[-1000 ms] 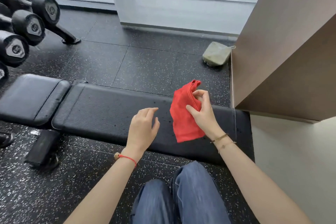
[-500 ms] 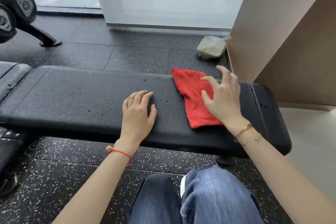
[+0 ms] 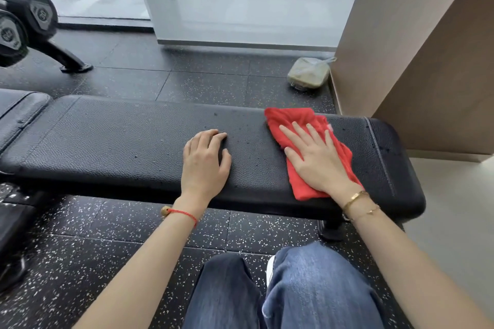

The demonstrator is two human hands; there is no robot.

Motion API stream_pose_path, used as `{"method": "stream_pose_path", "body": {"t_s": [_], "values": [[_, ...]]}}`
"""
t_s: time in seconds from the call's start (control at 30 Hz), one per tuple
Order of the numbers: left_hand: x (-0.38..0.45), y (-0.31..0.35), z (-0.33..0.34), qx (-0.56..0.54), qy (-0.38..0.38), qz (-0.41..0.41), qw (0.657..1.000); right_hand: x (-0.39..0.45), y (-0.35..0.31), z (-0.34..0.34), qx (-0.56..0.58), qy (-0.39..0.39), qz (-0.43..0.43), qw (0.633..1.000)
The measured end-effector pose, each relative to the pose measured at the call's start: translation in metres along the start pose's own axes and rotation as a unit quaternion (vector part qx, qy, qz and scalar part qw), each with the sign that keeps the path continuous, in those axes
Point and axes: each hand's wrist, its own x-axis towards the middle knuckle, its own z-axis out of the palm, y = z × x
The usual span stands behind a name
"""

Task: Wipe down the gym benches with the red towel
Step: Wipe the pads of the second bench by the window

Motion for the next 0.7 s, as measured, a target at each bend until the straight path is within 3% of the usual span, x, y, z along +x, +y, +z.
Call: {"method": "stream_pose_path", "body": {"t_s": [0.13,0.27,0.37,0.47,0.6,0.7], "values": [[0.0,0.0,0.001,0.011,-0.001,-0.002,1.0,0.034,0.001,-0.007,0.0,-0.026,0.093,0.995],[0.0,0.002,0.002,0.009,0.003,-0.005,1.0,0.027,-0.046,0.002,0.005,-0.01,-0.02,1.0],[0.0,0.001,0.001,0.011,0.004,-0.004,1.0,-0.001,-0.043,0.004,0.022,-0.006,-0.066,0.998],[-0.001,-0.001,0.001,0.01,0.0,0.0,1.0,-0.015,-0.007,0.001,0.016,0.001,-0.026,1.0],[-0.002,0.001,0.001,0.012,-0.004,-0.001,1.0,0.014,0.022,-0.007,0.003,-0.01,0.094,0.996],[-0.003,0.003,0.001,0.009,-0.006,-0.005,1.0,0.026,0.006,-0.006,-0.001,-0.015,0.094,0.995]]}}
